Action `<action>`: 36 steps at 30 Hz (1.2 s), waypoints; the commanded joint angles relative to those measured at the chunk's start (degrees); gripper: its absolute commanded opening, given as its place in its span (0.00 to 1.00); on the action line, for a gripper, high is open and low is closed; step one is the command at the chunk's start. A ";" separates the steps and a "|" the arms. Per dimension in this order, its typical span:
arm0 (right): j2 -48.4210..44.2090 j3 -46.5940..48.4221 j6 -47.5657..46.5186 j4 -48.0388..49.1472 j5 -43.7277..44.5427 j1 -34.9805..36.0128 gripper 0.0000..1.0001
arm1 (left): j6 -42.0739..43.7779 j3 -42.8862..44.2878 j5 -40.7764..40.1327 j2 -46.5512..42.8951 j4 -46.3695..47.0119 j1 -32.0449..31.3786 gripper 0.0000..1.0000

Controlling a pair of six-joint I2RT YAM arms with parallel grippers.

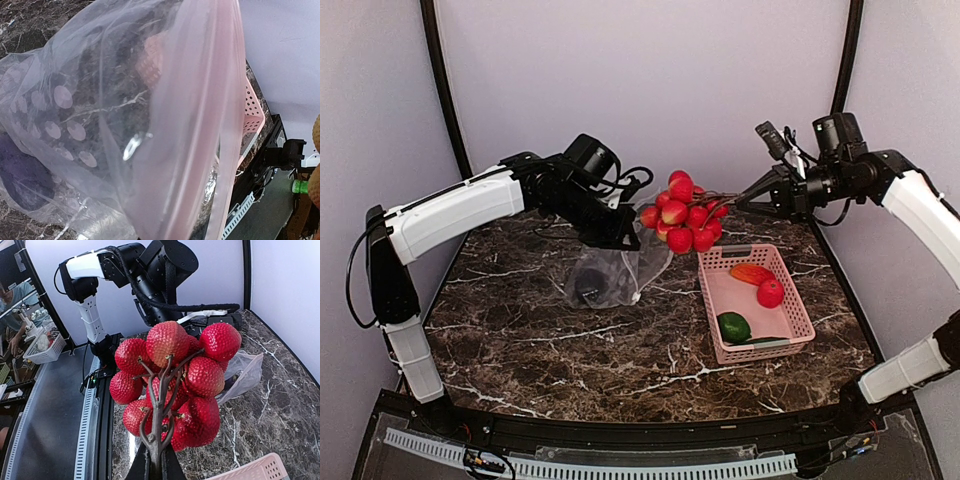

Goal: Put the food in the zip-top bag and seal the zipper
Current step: Place the fake fruit in the zipper food storage bag.

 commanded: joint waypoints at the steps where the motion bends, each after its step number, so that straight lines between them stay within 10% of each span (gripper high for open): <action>1: 1.10 1.87 0.92 3.08 -1.97 1.48 0.00 | -0.61 1.19 1.37 -0.96 0.59 -0.14 0.01; 25: 8.19 7.17 -4.41 -8.74 28.98 11.85 0.00 | -1.69 -0.88 0.71 -2.51 2.98 -0.80 0.01; 36: 13.55 15.81 -3.98 -11.85 27.91 17.00 0.00 | -1.70 -0.35 0.09 -1.06 2.13 -1.25 0.01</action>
